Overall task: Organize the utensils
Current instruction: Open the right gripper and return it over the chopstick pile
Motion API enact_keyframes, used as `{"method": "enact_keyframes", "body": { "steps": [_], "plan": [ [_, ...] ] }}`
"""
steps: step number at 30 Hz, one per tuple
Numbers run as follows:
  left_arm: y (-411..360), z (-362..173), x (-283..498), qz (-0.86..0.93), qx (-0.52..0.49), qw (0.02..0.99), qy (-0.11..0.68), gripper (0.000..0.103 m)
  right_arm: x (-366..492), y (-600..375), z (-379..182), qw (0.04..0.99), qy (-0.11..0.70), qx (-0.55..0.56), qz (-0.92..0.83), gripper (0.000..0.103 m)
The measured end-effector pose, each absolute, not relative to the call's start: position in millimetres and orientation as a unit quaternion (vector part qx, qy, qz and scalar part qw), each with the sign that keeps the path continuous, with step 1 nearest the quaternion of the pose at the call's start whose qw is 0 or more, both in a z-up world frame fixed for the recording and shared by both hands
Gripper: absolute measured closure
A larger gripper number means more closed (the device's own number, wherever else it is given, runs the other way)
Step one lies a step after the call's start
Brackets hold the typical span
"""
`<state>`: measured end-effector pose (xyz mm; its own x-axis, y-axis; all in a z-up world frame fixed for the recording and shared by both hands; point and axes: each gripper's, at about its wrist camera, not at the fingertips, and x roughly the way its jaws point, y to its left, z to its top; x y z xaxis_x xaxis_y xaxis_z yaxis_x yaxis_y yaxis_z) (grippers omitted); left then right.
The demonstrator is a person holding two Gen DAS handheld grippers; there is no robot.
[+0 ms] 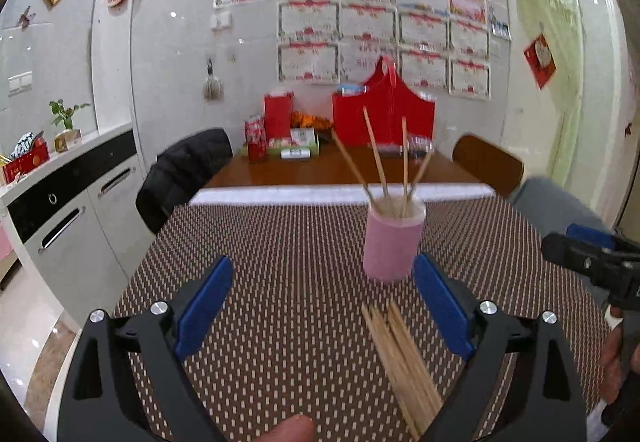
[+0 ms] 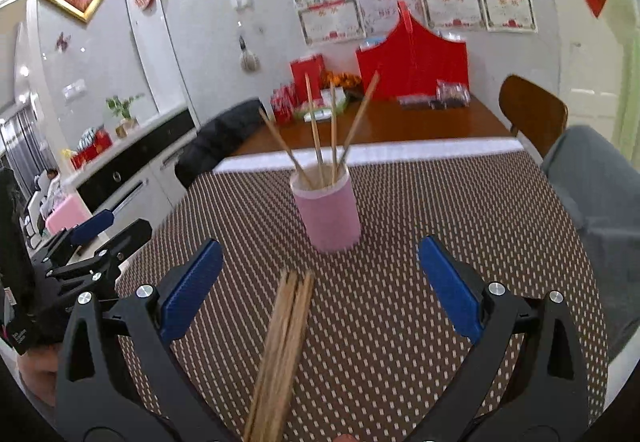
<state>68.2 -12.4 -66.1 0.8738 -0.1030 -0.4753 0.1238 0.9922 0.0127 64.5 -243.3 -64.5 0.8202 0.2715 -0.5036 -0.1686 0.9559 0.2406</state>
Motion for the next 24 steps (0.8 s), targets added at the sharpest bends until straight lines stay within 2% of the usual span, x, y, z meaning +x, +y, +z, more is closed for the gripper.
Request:
{"method": "enact_keyframes", "body": {
  "steps": [14,24],
  "plan": [
    [-25.0,-171.1,56.5,-0.077,0.047,0.914,0.395,0.012,51.6,-260.9,-135.9,0.92,0.363,0.11,0.1,0.006],
    [-54.9,-206.0,62.4,-0.1,0.083,0.888,0.44,0.012,50.6,-266.8,-154.9,0.91,0.388,0.111,0.098,0.006]
  ]
}}
